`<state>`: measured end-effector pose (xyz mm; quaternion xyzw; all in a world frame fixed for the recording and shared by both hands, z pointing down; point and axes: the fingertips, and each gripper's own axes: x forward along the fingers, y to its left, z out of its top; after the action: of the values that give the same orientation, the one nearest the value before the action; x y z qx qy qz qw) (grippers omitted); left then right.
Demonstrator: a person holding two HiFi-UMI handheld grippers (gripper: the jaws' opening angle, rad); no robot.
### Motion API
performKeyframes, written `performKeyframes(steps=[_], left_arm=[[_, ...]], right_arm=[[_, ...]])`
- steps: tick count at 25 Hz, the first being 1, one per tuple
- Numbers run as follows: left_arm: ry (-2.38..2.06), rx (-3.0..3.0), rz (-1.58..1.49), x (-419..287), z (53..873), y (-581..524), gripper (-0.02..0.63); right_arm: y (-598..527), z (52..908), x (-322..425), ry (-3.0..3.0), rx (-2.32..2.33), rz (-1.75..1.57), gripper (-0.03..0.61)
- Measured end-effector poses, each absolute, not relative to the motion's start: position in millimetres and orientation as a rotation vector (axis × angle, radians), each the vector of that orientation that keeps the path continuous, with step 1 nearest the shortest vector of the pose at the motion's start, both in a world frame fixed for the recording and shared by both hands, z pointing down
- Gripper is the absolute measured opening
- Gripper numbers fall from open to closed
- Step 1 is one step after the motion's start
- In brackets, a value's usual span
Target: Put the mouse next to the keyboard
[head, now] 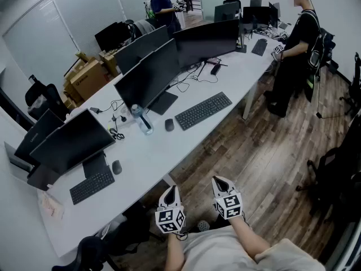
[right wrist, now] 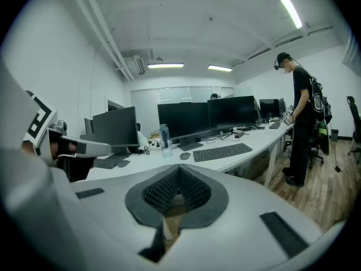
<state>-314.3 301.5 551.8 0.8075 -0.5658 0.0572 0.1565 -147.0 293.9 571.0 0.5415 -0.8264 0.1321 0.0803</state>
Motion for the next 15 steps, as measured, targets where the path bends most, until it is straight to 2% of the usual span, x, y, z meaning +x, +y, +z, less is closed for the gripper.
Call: performKeyframes(steps=[10,15], left_arm=[[-1.623,2.313,0.163,-308.8,554.0,310.6,0.022],[-1.597,2.337,0.183,-299.7,554.1,315.8,0.023]], right_arm=[[301.7,578.3,-137.6,-2.438,1.657,0.379,0.002],[305.9,574.0,-131.8,-2.543,1.711,0.528,0.003]])
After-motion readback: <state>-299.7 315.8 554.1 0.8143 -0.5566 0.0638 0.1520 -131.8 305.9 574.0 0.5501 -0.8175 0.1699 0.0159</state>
